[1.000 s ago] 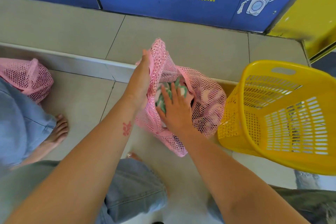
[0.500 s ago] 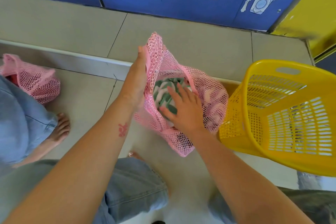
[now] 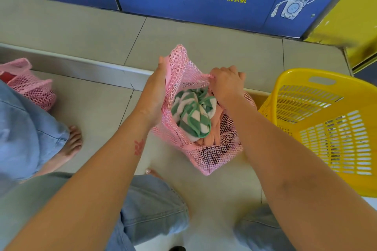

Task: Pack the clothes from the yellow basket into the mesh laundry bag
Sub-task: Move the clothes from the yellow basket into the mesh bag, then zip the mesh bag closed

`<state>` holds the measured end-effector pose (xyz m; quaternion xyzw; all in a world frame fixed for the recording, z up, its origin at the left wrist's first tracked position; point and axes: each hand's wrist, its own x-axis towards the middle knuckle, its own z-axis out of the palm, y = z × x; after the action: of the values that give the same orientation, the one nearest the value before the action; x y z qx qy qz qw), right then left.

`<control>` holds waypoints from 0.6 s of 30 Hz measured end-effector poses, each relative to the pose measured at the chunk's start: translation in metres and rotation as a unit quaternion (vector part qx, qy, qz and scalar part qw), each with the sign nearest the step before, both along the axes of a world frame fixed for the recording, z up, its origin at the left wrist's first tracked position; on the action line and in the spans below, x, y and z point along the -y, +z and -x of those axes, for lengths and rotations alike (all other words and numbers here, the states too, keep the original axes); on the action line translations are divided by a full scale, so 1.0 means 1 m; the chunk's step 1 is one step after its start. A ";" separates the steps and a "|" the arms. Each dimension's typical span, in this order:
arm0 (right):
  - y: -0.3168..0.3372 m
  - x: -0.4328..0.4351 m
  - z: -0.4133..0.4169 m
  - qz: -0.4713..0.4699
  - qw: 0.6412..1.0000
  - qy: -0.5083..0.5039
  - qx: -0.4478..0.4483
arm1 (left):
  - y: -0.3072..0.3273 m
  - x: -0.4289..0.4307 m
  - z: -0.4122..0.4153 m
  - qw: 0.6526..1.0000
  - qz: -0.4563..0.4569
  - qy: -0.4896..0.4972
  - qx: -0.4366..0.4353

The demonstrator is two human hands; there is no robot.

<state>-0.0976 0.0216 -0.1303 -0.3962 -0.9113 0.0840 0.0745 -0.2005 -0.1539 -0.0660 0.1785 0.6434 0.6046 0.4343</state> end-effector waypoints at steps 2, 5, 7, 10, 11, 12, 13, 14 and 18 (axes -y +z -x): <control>0.005 -0.005 -0.002 0.013 0.999 -0.029 -0.038 | 0.000 0.005 0.000 0.999 0.007 -0.019 -0.030; 0.013 -0.015 -0.011 0.039 0.991 -0.079 -0.097 | -0.006 0.013 -0.006 0.986 0.060 -0.070 -0.135; 0.016 -0.020 -0.018 0.048 0.987 -0.098 -0.114 | -0.015 0.018 -0.014 0.955 0.104 -0.143 -0.236; 0.020 -0.021 -0.026 0.068 0.983 -0.101 -0.137 | -0.028 0.020 -0.027 0.821 0.222 -0.315 -0.421; 0.020 -0.020 -0.028 0.074 0.981 -0.102 -0.144 | -0.030 0.020 -0.031 0.771 0.248 -0.354 -0.467; 0.021 -0.019 -0.029 0.076 0.980 -0.105 -0.151 | -0.031 0.019 -0.035 0.734 0.259 -0.369 -0.508; 0.021 -0.018 -0.031 0.077 0.979 -0.109 -0.157 | -0.030 0.017 -0.038 0.714 0.251 -0.360 -0.545; 0.021 -0.016 -0.032 0.077 0.977 -0.112 -0.163 | -0.029 0.013 -0.041 0.709 0.221 -0.328 -0.584; 0.023 -0.011 -0.037 0.099 0.971 -0.110 -0.189 | -0.015 -0.019 -0.041 0.774 0.104 -0.119 -0.613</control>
<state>-0.0604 0.0328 -0.1071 -0.4764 -0.8187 0.2383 0.2145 -0.1592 -0.1352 -0.0805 0.5402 0.8058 0.2406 0.0327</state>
